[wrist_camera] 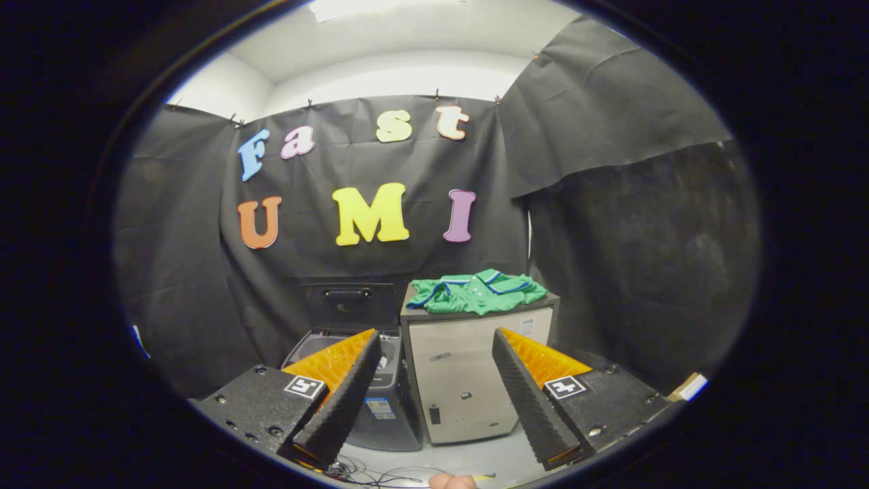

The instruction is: Put the clothes into the washing machine and then close the washing machine lid.

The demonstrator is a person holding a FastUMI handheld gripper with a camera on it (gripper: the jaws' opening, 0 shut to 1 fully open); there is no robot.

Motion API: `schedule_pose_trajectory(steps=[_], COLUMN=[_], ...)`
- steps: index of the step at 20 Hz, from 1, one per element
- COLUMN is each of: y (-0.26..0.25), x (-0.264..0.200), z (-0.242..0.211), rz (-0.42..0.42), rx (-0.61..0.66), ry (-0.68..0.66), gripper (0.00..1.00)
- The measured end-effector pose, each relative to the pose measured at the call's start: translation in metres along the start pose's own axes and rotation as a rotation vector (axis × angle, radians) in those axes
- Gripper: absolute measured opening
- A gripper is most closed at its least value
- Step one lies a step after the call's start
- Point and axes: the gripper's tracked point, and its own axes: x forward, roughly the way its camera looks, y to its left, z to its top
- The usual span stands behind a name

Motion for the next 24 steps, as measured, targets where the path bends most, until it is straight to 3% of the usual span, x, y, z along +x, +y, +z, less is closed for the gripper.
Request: schedule_pose_trajectory(steps=[8,14,19,24], y=[0.009,-0.011,-0.033,-0.063], x=[0.007,0.031,0.088,0.197], z=[0.015,0.057,0.085,0.098], rz=[-0.009,-0.045,-0.060,-0.035], rx=[-0.022,-0.040,-0.041,-0.044], ry=[-0.012,-0.046,-0.048,0.031], gripper=[1.00,1.00,1.00,1.00])
